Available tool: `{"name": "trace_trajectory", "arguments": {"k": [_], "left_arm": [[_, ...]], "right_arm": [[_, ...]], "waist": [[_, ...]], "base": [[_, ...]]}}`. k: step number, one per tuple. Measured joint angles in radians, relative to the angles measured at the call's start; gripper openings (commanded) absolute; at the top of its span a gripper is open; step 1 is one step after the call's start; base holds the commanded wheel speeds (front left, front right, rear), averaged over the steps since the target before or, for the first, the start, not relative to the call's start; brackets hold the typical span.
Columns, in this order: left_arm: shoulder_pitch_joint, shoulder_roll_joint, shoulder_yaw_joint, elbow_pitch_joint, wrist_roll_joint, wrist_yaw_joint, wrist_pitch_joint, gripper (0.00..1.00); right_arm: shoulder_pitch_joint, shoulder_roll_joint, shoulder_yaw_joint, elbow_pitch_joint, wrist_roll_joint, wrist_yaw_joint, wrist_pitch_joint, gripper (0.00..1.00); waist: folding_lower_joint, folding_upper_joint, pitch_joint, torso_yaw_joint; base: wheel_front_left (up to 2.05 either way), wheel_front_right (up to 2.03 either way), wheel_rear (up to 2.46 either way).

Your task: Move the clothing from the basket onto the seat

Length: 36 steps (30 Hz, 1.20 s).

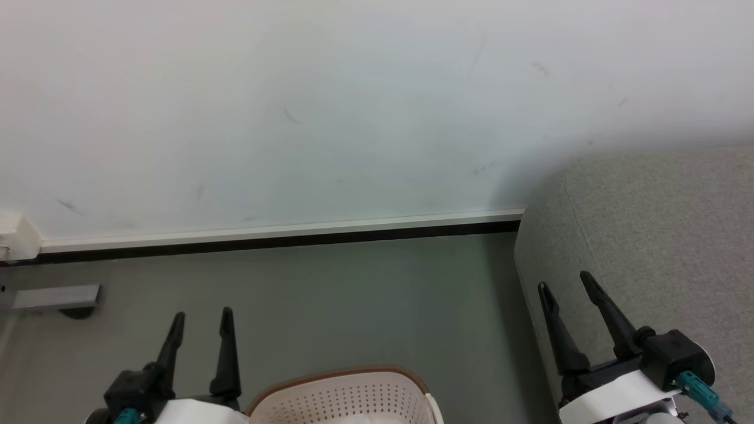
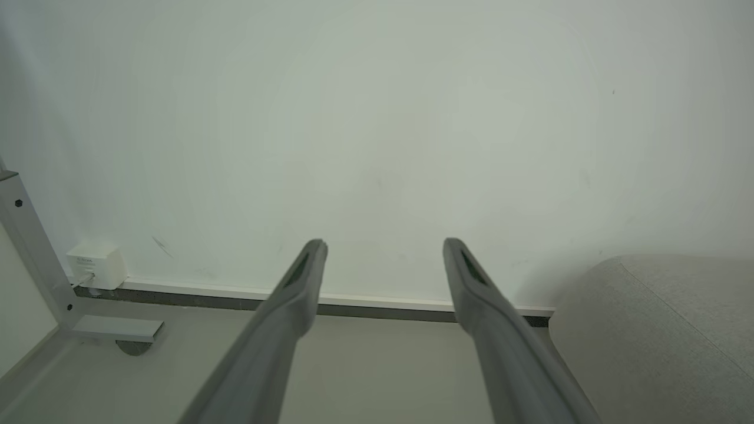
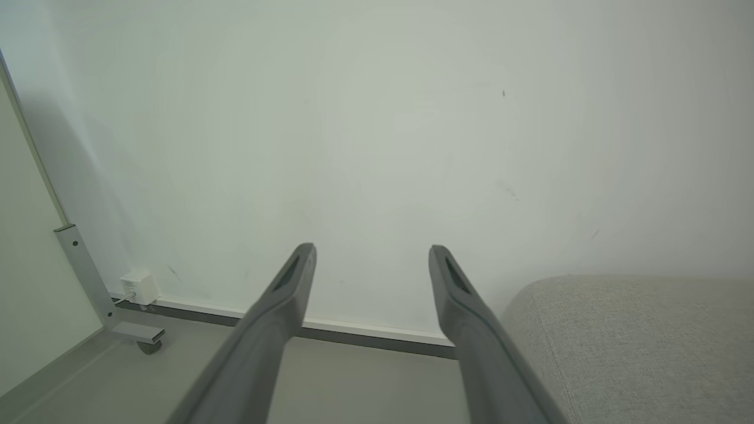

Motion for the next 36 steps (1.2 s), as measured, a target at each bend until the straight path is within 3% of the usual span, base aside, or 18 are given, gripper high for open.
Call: {"name": "trace_trajectory", "arguments": {"k": [17,24,31,36], "left_arm": [[-0.08,0.0,-0.023,0.164,-0.036,-0.021,0.0,1.0],[-0.157,0.0,-0.021,0.242,-0.053,-0.064,0.0,1.0],[-0.272,0.0,-0.044,0.465,-0.053,-0.094,0.003,1.0],[-0.392,0.006,-0.068,0.639,-0.063,-0.115,0.065,1.0]], "right_arm": [[-0.106,-0.016,-0.007,-0.047,0.002,0.0,0.0,1.0],[-0.188,-0.014,-0.014,-0.084,0.002,0.0,0.0,1.0],[-0.283,-0.011,-0.039,-0.123,0.005,0.0,-0.002,1.0],[-0.341,-0.009,-0.063,-0.148,0.005,0.0,-0.002,1.0]], "waist": [[0.0,0.0,0.133,-0.057],[0.0001,0.0,0.227,-0.081],[0.0001,0.0,0.344,-0.105],[0.0002,0.0,0.425,-0.12]], "base": [[0.0,0.0,0.0],[0.0,0.0,0.0],[0.0,0.0,0.0],[0.0,0.0,0.0]]}}
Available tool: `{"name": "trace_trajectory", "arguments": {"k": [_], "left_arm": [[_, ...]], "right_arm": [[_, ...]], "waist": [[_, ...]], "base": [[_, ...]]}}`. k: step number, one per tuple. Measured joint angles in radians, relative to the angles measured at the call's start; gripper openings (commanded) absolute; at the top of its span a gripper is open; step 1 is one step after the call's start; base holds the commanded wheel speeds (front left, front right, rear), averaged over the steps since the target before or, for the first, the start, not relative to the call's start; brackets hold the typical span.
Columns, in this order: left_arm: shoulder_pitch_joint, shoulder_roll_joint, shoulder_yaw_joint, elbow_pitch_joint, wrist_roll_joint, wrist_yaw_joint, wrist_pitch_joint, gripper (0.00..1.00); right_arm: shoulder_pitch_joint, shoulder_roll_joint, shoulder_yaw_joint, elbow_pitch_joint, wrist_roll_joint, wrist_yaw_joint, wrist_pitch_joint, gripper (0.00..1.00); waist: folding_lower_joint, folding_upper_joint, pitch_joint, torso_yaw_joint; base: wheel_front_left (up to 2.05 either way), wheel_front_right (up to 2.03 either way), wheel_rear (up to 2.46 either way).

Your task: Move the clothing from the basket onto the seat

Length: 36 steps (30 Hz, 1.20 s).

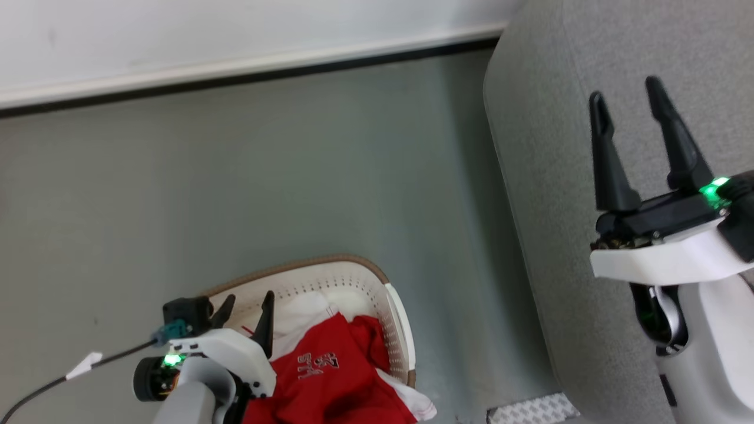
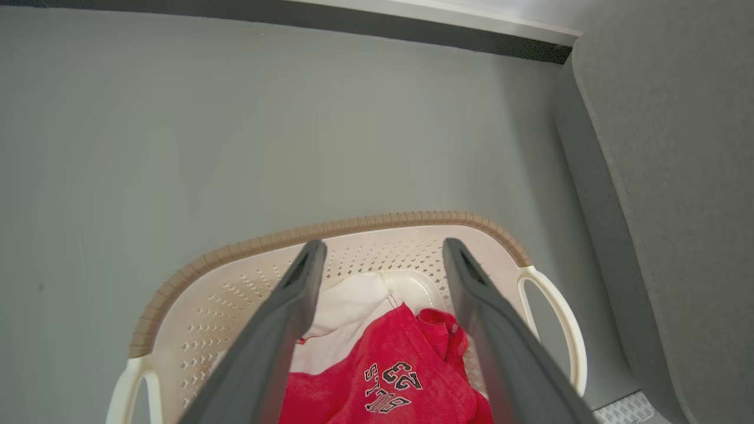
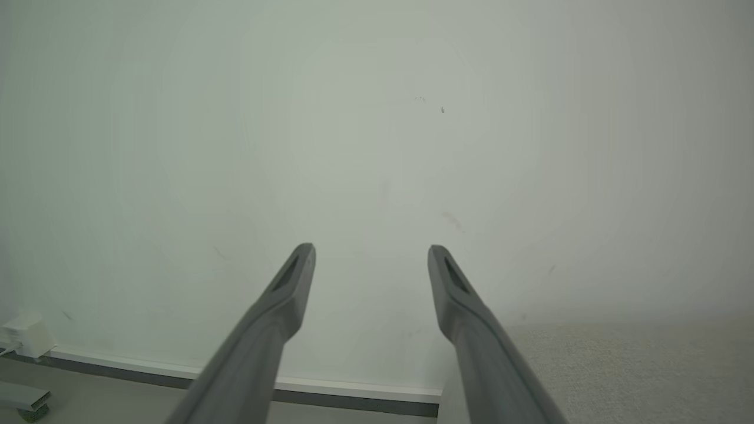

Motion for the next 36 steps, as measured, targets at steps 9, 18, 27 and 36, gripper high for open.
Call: {"name": "trace_trajectory", "arguments": {"k": [9,18,27,36], "left_arm": [[-0.159,0.024,-0.041,0.248,-0.03,-0.019,0.129,1.0],[-0.267,0.023,-0.114,0.397,-0.031,-0.023,0.248,1.0],[-0.357,0.035,-0.217,0.44,-0.03,-0.026,0.397,1.0],[-0.414,0.069,-0.277,0.461,0.007,-0.027,0.541,1.0]], "right_arm": [[-0.074,-0.002,-0.044,-0.042,0.0,0.0,0.0,1.0],[-0.136,0.002,-0.075,-0.087,0.001,0.0,0.0,1.0],[-0.177,0.016,-0.076,-0.105,0.006,0.0,0.0,1.0],[-0.195,0.041,-0.067,-0.116,0.011,0.0,0.0,1.0]], "waist": [[-0.0001,0.0,0.119,-0.032],[-0.0002,-0.0001,0.216,-0.068],[-0.0001,0.0,0.344,-0.102],[-0.0001,0.0,0.448,-0.144]], "base": [[0.0,0.0,0.0],[0.0,0.0,0.0],[0.0,0.0,0.0],[0.0,0.0,0.0]]}}
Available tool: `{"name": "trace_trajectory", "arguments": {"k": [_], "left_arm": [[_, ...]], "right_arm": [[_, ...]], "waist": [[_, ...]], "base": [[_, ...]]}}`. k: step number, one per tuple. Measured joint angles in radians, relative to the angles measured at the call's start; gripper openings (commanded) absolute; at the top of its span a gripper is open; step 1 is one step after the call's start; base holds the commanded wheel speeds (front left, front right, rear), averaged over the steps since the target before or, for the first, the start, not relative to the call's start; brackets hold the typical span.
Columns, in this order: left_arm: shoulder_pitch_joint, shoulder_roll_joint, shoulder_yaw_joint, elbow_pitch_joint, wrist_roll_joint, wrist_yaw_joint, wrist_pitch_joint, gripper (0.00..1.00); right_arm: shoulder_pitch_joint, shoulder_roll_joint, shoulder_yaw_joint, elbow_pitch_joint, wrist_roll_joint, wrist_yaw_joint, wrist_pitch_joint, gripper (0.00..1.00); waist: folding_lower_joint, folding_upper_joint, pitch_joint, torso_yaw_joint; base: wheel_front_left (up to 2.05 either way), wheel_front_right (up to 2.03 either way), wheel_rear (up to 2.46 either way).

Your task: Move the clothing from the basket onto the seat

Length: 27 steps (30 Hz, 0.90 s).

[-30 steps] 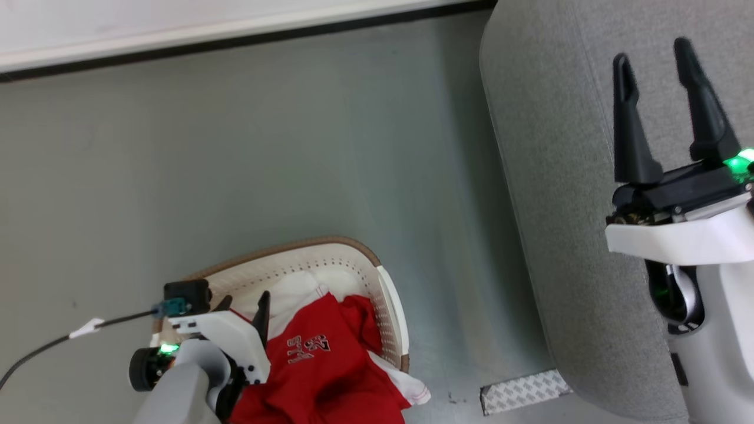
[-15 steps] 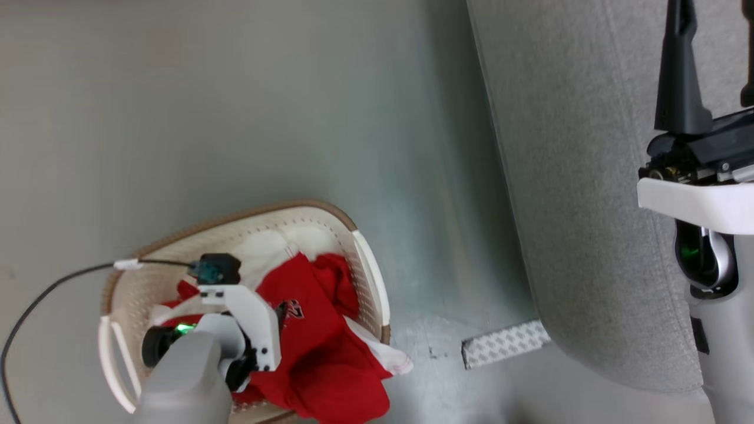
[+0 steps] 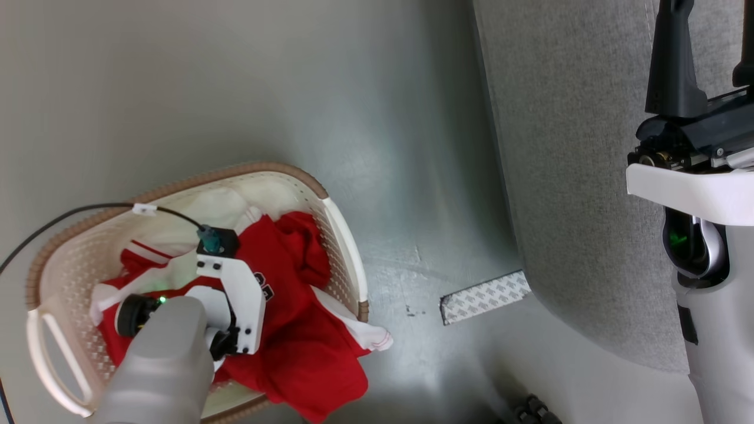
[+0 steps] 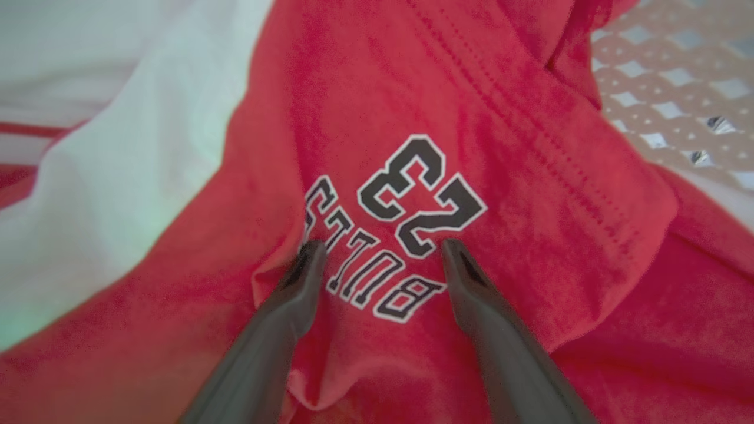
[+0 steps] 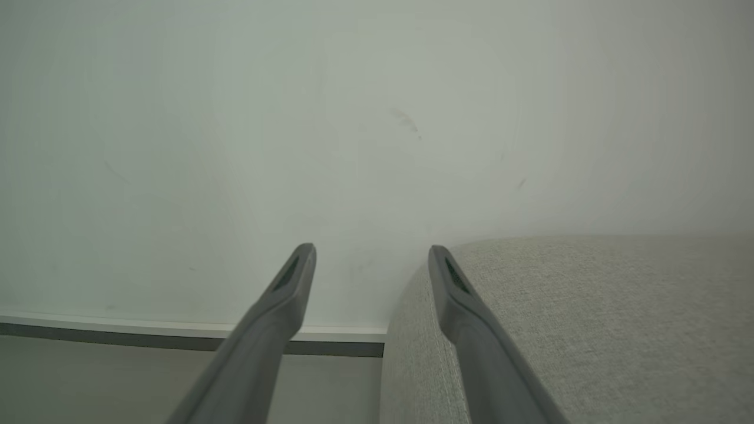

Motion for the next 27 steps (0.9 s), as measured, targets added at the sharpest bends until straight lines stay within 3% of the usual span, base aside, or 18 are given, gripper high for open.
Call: {"name": "trace_trajectory", "arguments": {"k": [5,9,10,11,12,13,27], "left_arm": [[-0.01,0.002,-0.054,0.003,0.017,0.0,0.095,1.0],[-0.012,0.005,-0.087,0.004,0.017,0.0,0.11,1.0],[-0.013,0.005,-0.09,0.004,0.015,0.0,0.11,0.94],[-0.014,0.005,-0.096,0.004,0.012,0.0,0.107,0.45],[-0.015,0.005,-0.103,0.003,0.009,0.0,0.101,0.1],[-0.016,0.005,-0.11,0.003,0.005,0.0,0.093,0.0],[0.032,-0.017,-0.182,-0.027,-0.109,0.0,-0.057,0.0]], "right_arm": [[-0.008,0.005,-0.002,-0.004,0.0,0.0,0.0,1.0],[-0.01,0.012,0.0,-0.007,0.0,0.0,0.0,1.0],[-0.01,0.014,0.0,-0.007,0.0,0.0,0.0,1.0],[-0.01,0.015,0.0,-0.007,0.0,0.0,0.0,1.0],[-0.011,0.016,0.0,-0.007,0.0,0.0,0.0,1.0],[-0.011,0.016,0.0,-0.006,-0.001,0.0,0.0,1.0],[0.009,0.004,-0.011,0.019,-0.011,0.0,0.0,1.0]], "waist": [[0.0,0.0,0.033,-0.02],[0.0,0.0,0.05,-0.028],[0.0,0.0,0.052,-0.029],[-0.0001,0.0,0.053,-0.029],[-0.0001,0.0,0.054,-0.029],[-0.0001,0.0,0.053,-0.029],[-0.0001,0.0,-0.066,0.004]], "base": [[0.0,0.0,0.0],[0.0,0.0,0.0],[0.0,0.0,0.0],[0.0,0.0,0.0],[0.0,0.0,0.0],[0.0,0.0,0.0],[0.0,0.0,0.0]]}}
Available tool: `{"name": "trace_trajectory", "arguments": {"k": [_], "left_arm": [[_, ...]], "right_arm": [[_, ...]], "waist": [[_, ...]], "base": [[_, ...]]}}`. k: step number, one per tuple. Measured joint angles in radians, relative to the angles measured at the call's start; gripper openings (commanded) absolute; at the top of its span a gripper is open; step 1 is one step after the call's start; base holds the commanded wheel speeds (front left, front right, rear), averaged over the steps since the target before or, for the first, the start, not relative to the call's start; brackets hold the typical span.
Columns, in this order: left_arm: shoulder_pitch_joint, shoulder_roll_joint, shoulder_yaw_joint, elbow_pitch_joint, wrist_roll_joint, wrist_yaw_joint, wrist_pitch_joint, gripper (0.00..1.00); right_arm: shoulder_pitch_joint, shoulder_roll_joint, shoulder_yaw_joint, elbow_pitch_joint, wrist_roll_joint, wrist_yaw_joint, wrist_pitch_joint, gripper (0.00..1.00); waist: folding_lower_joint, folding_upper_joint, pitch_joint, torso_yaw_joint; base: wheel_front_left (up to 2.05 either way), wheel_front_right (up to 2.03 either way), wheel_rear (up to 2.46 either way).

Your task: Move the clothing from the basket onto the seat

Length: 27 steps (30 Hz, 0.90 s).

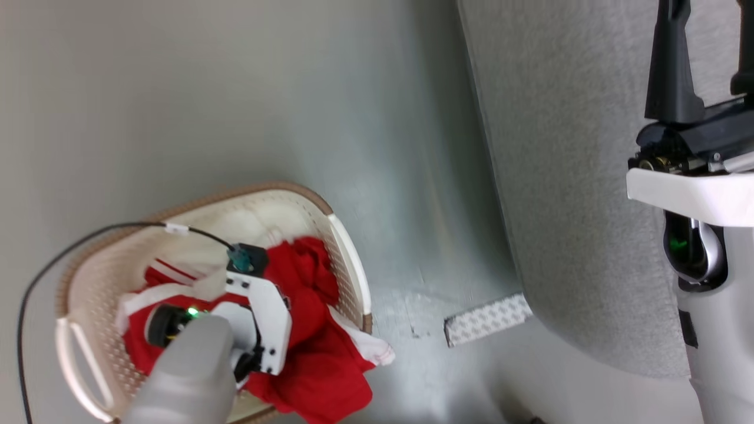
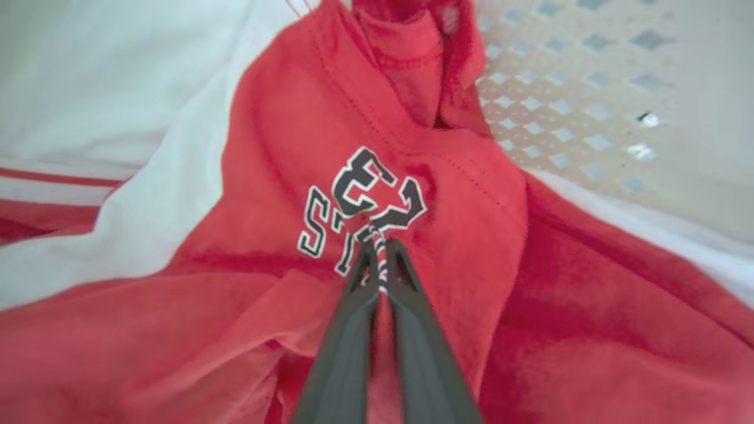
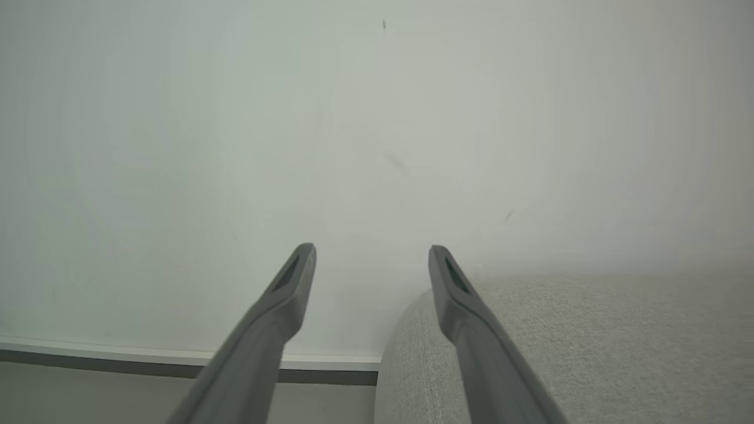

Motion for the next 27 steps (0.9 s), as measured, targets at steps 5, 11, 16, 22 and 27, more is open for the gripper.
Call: {"name": "trace_trajectory", "arguments": {"k": [5,11,16,22,27], "left_arm": [[0.049,-0.024,-0.033,-0.044,-0.07,0.0,-0.079,0.0],[0.137,-0.038,-0.099,-0.115,-0.177,0.0,-0.177,0.0],[0.198,-0.04,-0.16,-0.182,-0.27,0.0,-0.233,0.0],[0.259,-0.016,-0.217,-0.27,-0.37,0.0,-0.301,0.0],[0.299,0.012,-0.247,-0.352,-0.443,0.0,-0.364,0.0]], "right_arm": [[0.041,-0.019,-0.007,0.019,-0.005,0.0,0.0,1.0],[0.118,-0.048,-0.01,0.065,-0.005,0.0,0.0,1.0],[0.192,-0.068,-0.003,0.101,0.0,0.0,0.0,1.0],[0.265,-0.076,0.013,0.132,0.006,0.0,0.0,1.0],[0.318,-0.086,0.022,0.152,0.015,0.0,0.0,1.0]], "waist": [[0.0,0.0,-0.096,0.025],[-0.0001,0.0,-0.238,0.067],[-0.0002,0.0,-0.366,0.108],[-0.0002,0.0,-0.505,0.161],[-0.0003,0.0,-0.606,0.203]], "base": [[0.0,0.0,0.0],[0.0,0.0,0.0],[0.0,0.0,0.0],[0.0,0.0,0.0],[0.0,0.0,0.0]]}}
